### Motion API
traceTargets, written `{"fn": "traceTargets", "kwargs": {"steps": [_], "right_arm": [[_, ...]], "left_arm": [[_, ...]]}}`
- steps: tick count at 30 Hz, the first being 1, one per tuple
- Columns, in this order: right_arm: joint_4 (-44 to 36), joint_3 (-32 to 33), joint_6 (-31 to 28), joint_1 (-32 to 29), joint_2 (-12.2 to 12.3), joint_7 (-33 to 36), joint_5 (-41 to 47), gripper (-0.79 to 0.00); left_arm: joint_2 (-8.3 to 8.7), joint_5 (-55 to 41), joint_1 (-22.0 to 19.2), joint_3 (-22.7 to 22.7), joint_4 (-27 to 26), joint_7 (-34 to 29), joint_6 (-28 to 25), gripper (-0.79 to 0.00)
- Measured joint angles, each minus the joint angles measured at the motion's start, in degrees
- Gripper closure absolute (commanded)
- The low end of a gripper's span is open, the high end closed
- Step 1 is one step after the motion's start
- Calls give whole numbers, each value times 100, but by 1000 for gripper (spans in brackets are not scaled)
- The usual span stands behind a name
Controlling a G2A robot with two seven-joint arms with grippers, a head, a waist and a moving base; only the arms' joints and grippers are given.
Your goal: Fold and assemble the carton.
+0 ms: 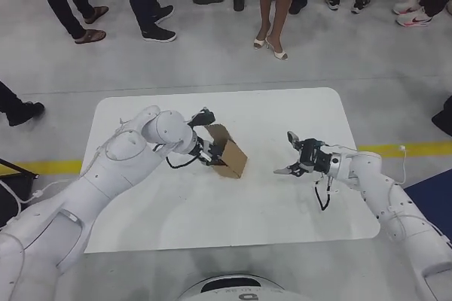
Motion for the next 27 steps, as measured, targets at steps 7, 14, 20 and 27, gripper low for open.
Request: {"fn": "traceTargets", "kwargs": {"steps": [7,14,20,27], "right_arm": [[-120,58,-5,-34,14,18,-15,-785],[-174,60,-6,-32,11,21,-13,-785],[-173,60,-6,-32,11,20,-13,-785],[-173,59,-6,-32,11,20,-13,-785]], "left_arm": [[-192,184,-227,170,161,-108,59,-345],[-168,199,-206,-68,210,-5,145,-785],[87,77,152,-620,17,29,-17,-763],[252,105,535,-977,-318,154,-70,-717]]}}
